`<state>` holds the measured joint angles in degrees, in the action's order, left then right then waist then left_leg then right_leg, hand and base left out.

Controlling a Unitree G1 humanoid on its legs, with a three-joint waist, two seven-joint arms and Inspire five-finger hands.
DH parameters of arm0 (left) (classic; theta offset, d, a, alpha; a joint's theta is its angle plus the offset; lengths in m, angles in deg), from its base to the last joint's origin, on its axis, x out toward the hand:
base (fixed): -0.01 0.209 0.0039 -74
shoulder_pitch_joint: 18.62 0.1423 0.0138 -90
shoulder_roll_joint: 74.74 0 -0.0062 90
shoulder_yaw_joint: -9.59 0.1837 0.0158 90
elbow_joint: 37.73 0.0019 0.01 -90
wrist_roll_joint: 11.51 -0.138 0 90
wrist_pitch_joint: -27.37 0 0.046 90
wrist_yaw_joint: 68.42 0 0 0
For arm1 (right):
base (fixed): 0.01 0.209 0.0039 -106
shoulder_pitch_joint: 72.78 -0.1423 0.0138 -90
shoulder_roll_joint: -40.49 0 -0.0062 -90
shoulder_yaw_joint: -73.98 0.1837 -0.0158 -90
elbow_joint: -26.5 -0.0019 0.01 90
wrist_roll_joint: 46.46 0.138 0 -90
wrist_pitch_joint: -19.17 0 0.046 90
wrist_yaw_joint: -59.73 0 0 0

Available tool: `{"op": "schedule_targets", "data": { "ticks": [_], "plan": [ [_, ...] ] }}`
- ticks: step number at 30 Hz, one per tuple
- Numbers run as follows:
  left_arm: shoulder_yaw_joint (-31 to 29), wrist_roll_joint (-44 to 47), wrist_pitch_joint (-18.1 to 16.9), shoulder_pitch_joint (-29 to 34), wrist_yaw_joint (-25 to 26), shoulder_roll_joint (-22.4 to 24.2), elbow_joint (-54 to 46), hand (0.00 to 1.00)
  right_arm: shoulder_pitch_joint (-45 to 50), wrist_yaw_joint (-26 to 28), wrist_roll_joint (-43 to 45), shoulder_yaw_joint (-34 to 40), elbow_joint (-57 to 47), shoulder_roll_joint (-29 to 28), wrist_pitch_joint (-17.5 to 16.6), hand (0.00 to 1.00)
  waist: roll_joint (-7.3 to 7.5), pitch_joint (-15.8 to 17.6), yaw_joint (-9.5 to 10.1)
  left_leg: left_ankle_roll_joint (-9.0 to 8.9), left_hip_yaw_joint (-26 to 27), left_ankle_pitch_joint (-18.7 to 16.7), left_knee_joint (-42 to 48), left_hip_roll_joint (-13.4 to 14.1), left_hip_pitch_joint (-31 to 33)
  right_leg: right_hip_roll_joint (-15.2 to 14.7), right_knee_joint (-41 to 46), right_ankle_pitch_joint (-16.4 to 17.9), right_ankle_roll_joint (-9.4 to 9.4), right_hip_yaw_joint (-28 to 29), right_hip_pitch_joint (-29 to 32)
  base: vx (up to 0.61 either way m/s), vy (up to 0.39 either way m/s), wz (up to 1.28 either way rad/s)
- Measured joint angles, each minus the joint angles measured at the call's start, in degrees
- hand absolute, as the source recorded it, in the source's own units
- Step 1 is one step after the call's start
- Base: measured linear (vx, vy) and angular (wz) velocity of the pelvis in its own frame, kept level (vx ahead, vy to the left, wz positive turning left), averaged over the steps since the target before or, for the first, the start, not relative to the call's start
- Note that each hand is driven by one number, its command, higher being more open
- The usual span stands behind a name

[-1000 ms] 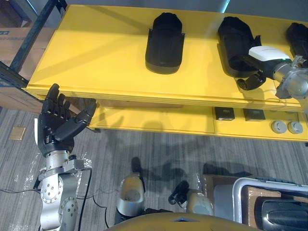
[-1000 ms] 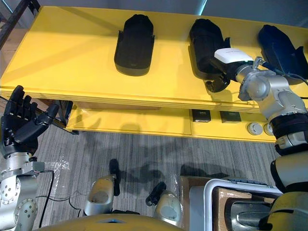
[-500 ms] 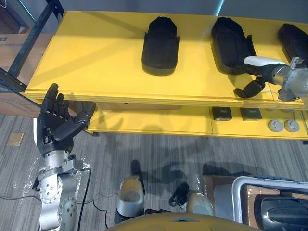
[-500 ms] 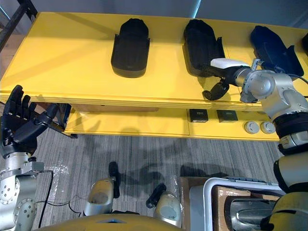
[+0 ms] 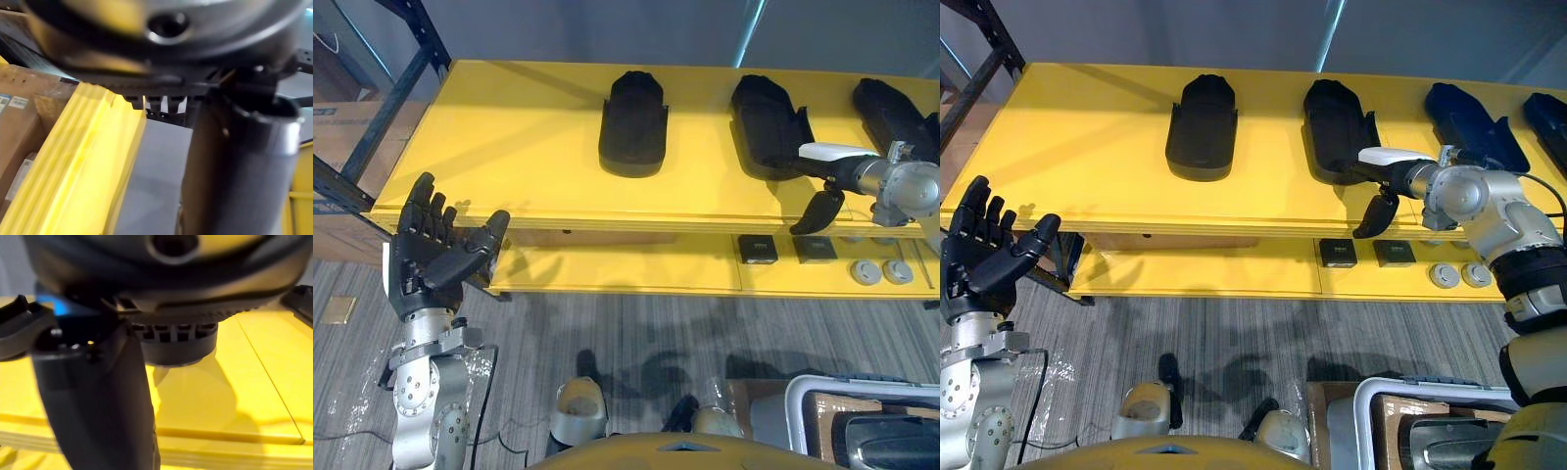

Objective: Walk over and take three plastic housings, then place them on the shelf

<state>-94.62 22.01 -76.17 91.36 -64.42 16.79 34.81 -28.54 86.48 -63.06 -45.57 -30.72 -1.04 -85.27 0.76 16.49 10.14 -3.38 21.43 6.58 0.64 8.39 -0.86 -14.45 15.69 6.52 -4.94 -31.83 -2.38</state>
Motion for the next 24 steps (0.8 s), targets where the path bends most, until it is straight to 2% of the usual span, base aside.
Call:
{"op": "schedule_targets", "data": {
  "ticks": [4,11,18,23,24],
  "plan": [
    [0.16,-0.04,0.01,0.6,-0.34,0.04,0.04,1.0,0.0,-8.09,-3.46,2.18,-0.15,0.0,-1.46,1.0,-0.17,-0.28,-0.27,0.02,-0.08,0.01,-0.11,0.02,-0.03,0.47,-1.38,-0.92,-0.11,-0.23,-0.77,0.0,0.0,0.0],
    [0.54,-0.07,0.0,0.94,-0.43,0.28,1.77,1.0,-0.02,-16.3,-5.66,5.68,-3.76,-0.01,-0.99,1.0,-0.25,-2.65,-0.86,0.12,-0.5,0.2,-1.25,-0.54,-0.7,0.58,-3.01,-1.52,-0.57,-0.86,-1.96,0.01,0.006,0.03],
    [2.32,-0.21,0.04,1.38,-0.45,0.51,1.79,1.0,-0.03,-16.71,-5.3,6.12,-5.12,-0.01,-0.65,1.0,-0.22,-4.54,-1.19,0.29,-0.3,0.39,-2.75,-1.22,-1.8,0.74,-5.31,-2.67,-1.13,-1.05,-3.28,0.0,0.002,0.01],
    [2.28,-0.18,0.01,2.87,-0.34,0.51,1.79,1.0,0.11,-16.78,-0.77,7.51,-9.44,-0.01,3.0,1.0,-0.24,-5.41,-2.65,0.43,0.29,0.67,-4.29,-1.8,-2.79,0.98,-7.38,-3.72,-1.65,-0.82,-4.12,0.02,0.013,-0.04],
    [2.29,-0.16,-0.12,2.79,-0.34,0.52,1.78,1.0,1.35,-17.64,1.86,10.66,-11.68,-0.06,4.36,1.0,-0.35,-5.76,-2.79,0.5,0.6,0.74,-4.71,-1.88,-2.78,1.34,-8.24,-4.23,-1.69,-0.64,-4.09,0.04,0.002,-0.07]
  ]
}}
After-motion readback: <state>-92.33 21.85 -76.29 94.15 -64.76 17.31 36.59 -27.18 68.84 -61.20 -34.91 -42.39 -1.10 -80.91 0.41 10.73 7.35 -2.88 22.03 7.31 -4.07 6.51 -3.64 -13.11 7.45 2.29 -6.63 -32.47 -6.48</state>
